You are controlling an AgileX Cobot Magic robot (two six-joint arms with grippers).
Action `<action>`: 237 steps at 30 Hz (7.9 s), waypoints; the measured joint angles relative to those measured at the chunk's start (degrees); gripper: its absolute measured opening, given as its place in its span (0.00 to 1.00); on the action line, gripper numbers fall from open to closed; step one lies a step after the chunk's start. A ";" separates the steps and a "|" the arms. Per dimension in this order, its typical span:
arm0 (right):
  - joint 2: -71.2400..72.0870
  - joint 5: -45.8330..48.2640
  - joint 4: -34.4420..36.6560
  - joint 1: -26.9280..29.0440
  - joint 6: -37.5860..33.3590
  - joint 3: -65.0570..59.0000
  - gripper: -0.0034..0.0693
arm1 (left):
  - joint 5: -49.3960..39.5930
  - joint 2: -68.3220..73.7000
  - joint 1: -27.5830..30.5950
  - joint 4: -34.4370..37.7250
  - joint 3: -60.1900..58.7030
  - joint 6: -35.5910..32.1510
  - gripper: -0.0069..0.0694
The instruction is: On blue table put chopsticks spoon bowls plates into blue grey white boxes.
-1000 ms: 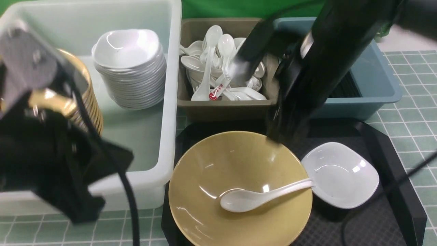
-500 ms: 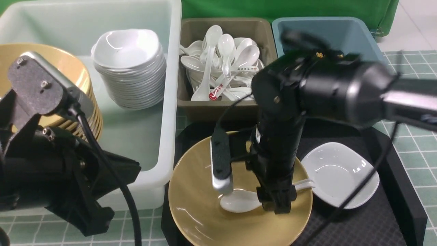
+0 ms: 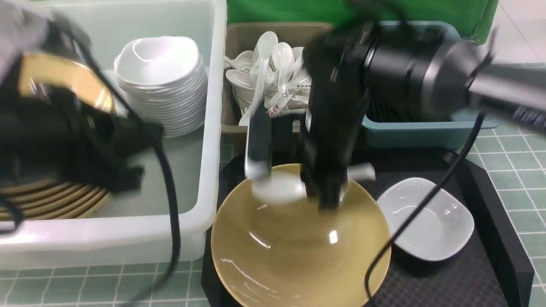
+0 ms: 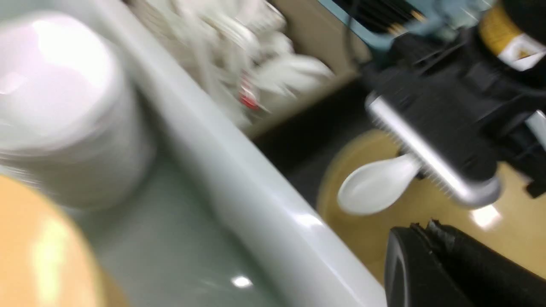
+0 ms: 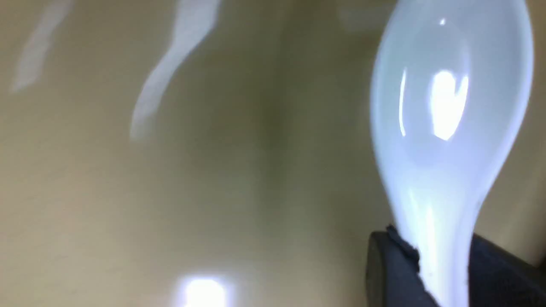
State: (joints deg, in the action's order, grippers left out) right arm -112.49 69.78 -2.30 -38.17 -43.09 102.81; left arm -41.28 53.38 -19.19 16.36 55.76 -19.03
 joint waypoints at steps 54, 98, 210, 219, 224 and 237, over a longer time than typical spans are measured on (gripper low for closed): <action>29.76 0.92 4.49 11.82 21.99 -15.20 0.10 | -23.76 63.33 -10.76 -5.37 37.78 -5.62 0.33; 23.97 1.16 0.94 -14.42 14.18 4.98 0.11 | -22.54 25.51 51.94 -1.87 23.86 5.55 0.57; 17.81 1.64 5.67 -4.71 20.98 2.53 0.13 | -28.87 47.09 19.30 -6.98 63.58 7.15 0.61; 37.86 -13.48 9.11 -4.71 22.36 -26.37 0.14 | -30.50 24.08 17.39 -11.15 37.64 6.80 0.09; 50.93 -24.76 9.35 -4.71 22.48 -40.62 0.15 | -22.96 6.54 17.39 -11.32 17.31 6.74 0.08; 76.96 -46.66 13.56 -4.71 22.52 -63.27 0.15 | -5.49 -27.89 17.39 -10.43 -19.34 9.36 0.08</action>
State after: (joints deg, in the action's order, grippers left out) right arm -35.54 23.12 11.25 -42.88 -20.56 39.54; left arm -46.76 25.48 -1.80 5.93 36.42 -9.66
